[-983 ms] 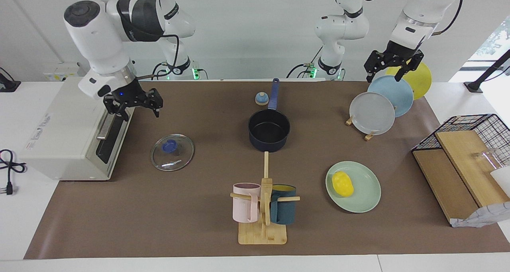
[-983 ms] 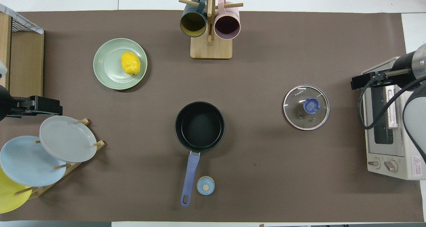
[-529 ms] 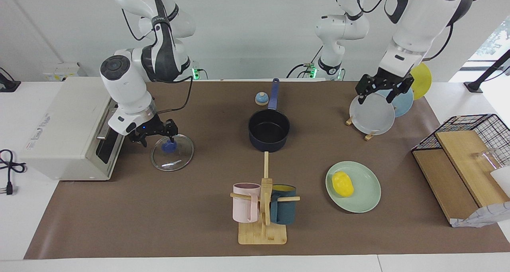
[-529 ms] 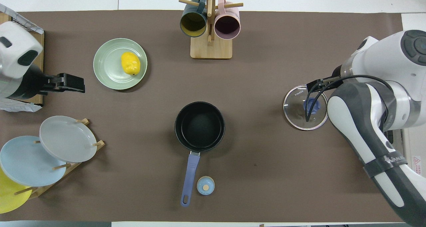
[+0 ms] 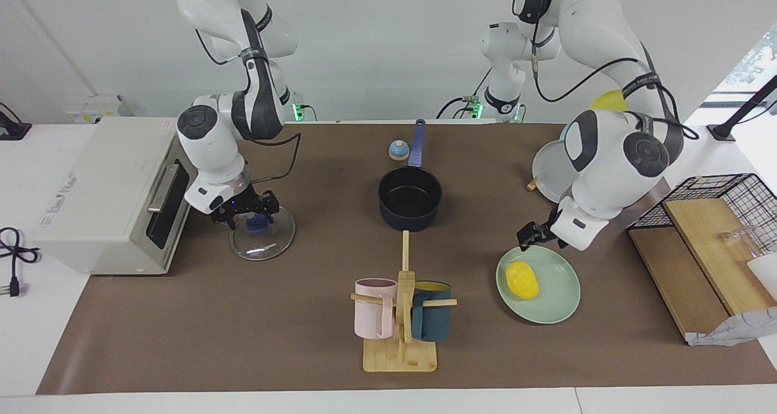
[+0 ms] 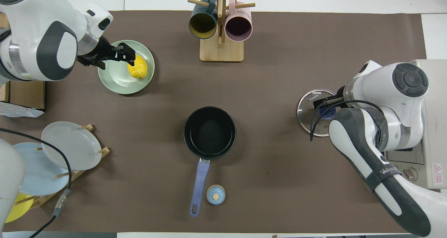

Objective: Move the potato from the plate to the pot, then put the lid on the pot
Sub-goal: 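Grasp the potato with the left gripper while the right gripper grasps the lid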

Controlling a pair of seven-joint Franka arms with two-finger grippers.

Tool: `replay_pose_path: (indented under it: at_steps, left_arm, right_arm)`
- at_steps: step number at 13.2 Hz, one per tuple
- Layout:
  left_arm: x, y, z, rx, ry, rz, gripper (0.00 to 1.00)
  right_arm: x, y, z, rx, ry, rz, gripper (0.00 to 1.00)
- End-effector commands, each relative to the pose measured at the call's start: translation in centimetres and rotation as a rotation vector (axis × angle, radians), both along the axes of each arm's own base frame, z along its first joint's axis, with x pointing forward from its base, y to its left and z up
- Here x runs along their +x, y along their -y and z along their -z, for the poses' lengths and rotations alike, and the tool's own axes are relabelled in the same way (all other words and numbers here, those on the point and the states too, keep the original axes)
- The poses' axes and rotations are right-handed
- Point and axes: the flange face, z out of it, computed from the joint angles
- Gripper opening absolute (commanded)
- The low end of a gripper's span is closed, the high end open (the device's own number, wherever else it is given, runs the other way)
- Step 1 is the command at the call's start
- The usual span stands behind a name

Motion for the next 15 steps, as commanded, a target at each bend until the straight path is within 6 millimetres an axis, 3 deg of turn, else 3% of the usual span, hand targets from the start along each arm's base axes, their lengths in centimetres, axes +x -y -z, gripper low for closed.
replay_pose_path:
  at_steps: [1, 4, 9, 13, 15]
  left_arm:
    - [2.7, 0.2, 2.6, -0.017, 0.015, -0.031, 1.00]
    - [3.1, 0.4, 4.4, -0.028, 0.030, -0.059, 1.00]
    - [2.2, 0.7, 7.1, -0.019, 0.032, -0.059, 0.99]
    - [1.7, 1.4, 7.6, -0.017, 0.026, -0.051, 0.88]
    - [1.5, 1.4, 8.0, -0.017, 0.027, -0.052, 0.80]
  right_arm:
    - [-0.3, -0.6, 2.8, 0.011, 0.017, 0.008, 1.00]
    - [-0.7, -0.9, 3.9, 0.006, -0.038, 0.000, 1.00]
    - [-0.9, -0.7, 3.7, 0.004, -0.071, -0.001, 1.00]
    - [-0.8, -0.7, 2.8, 0.002, -0.074, -0.005, 0.99]
    - [-0.7, -0.4, 2.4, 0.004, -0.073, -0.001, 0.93]
